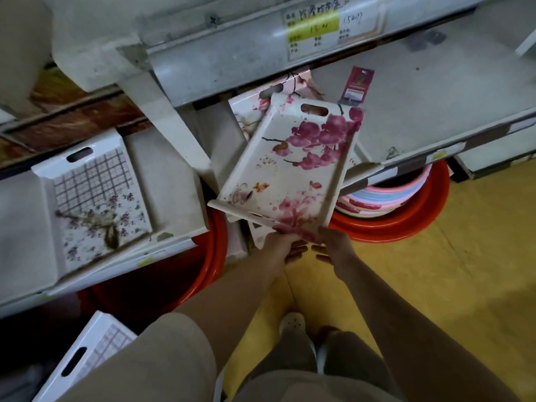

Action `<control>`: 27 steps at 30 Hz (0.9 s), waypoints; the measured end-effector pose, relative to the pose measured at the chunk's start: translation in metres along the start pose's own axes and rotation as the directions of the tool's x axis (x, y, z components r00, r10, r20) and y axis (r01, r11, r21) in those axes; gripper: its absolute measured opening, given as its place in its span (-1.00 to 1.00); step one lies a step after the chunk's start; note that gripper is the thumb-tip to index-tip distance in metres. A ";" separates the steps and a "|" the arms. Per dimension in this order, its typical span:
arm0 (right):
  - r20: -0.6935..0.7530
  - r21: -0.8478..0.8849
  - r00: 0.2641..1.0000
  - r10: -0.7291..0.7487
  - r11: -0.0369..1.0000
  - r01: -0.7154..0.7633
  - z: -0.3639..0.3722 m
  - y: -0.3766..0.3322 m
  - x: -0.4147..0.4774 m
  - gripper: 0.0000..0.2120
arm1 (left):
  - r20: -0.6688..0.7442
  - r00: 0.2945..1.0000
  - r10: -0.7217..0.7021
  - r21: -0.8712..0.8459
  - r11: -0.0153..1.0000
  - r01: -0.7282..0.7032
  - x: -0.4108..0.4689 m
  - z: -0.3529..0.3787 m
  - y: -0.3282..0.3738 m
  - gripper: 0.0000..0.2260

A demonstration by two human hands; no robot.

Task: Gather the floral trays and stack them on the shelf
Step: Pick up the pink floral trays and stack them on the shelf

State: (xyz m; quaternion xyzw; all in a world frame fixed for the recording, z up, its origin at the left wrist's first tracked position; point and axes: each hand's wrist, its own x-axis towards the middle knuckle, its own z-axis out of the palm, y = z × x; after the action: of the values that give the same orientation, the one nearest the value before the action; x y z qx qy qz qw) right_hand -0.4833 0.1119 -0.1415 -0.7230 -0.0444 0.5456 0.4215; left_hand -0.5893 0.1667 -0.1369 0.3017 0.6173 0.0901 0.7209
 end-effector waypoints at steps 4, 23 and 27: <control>-0.067 0.043 0.997 -0.041 0.998 0.044 -0.015 0.001 0.004 -0.77 | 0.019 1.000 -0.019 0.095 0.995 0.017 0.002 0.017 -0.005 -0.95; -0.268 -0.139 0.953 -0.141 0.985 0.107 -0.113 -0.001 0.038 -0.71 | -0.342 0.940 0.016 -0.276 0.954 -0.117 -0.020 0.015 -0.008 -0.90; -0.284 -0.287 0.933 -0.222 0.948 0.138 -0.120 0.001 0.032 -0.68 | -0.348 0.938 0.005 -0.345 0.929 -0.133 -0.033 0.022 -0.006 -0.92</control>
State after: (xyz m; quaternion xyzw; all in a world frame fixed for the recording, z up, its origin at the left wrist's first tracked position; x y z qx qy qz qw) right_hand -0.3716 0.0607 -0.1597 -0.8424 -0.1156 0.3723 0.3721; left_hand -0.5773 0.1378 -0.1115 0.1650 0.6940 0.2794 0.6427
